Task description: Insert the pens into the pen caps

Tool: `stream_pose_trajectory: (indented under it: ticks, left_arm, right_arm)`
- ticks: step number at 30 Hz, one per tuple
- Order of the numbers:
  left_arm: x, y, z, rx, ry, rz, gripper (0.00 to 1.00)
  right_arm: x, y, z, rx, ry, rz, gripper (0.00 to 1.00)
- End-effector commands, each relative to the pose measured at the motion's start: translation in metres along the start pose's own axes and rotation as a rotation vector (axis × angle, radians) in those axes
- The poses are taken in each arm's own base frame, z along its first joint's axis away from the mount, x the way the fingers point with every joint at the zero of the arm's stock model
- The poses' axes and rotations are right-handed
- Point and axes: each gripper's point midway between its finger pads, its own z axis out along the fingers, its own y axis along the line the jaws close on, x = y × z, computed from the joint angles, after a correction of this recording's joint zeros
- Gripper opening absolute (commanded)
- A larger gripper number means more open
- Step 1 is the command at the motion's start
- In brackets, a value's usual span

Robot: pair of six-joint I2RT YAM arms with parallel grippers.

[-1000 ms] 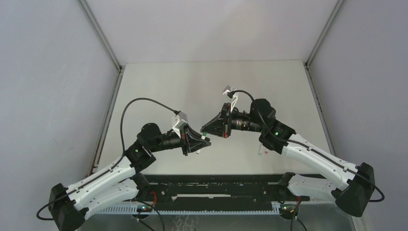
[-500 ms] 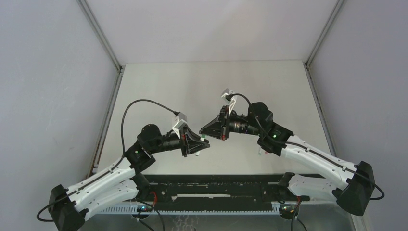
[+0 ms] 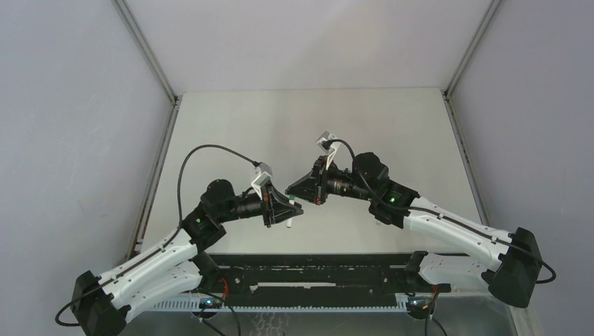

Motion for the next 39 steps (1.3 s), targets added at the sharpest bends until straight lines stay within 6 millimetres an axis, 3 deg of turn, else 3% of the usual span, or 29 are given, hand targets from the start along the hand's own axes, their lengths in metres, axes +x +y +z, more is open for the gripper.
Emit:
stream_pose_trajectory:
  ticks: [1, 14, 20, 23, 28, 31, 33, 35, 39]
  left_arm:
    - [-0.138, 0.001, -0.020, -0.112, -0.508, 0.217, 0.00]
    - [-0.145, 0.007, -0.030, -0.142, -0.538, 0.243, 0.00]
    - [-0.144, 0.008, -0.031, -0.139, -0.530, 0.252, 0.00]
    - [-0.133, 0.010, -0.022, -0.108, -0.478, 0.257, 0.00]
    - [-0.080, 0.022, -0.004, -0.078, -0.311, 0.244, 0.00]
    - [-0.048, 0.030, 0.004, -0.080, -0.231, 0.163, 0.00]
    - [-0.037, 0.037, 0.005, -0.099, -0.235, 0.075, 0.00]
    - [-0.034, 0.050, 0.004, -0.162, -0.262, -0.031, 0.00]
    - [-0.043, 0.053, 0.006, -0.173, -0.330, -0.192, 0.00]
  right_arm:
    - [0.163, 0.027, -0.044, -0.107, 0.644, 0.243, 0.00]
    - [0.190, 0.018, -0.058, -0.048, 0.763, 0.293, 0.00]
    - [0.188, 0.020, -0.058, -0.061, 0.761, 0.290, 0.00]
    - [0.166, 0.008, -0.048, 0.003, 0.649, 0.268, 0.00]
    - [0.084, -0.037, -0.037, 0.214, 0.301, 0.224, 0.02]
    - [0.028, -0.055, -0.050, 0.301, 0.071, 0.197, 0.38]
    - [0.001, -0.051, -0.064, 0.300, -0.048, 0.149, 0.55]
    - [-0.013, -0.043, -0.074, 0.276, -0.124, 0.088, 0.65]
    - [0.002, -0.037, -0.079, 0.228, -0.114, 0.034, 0.68]
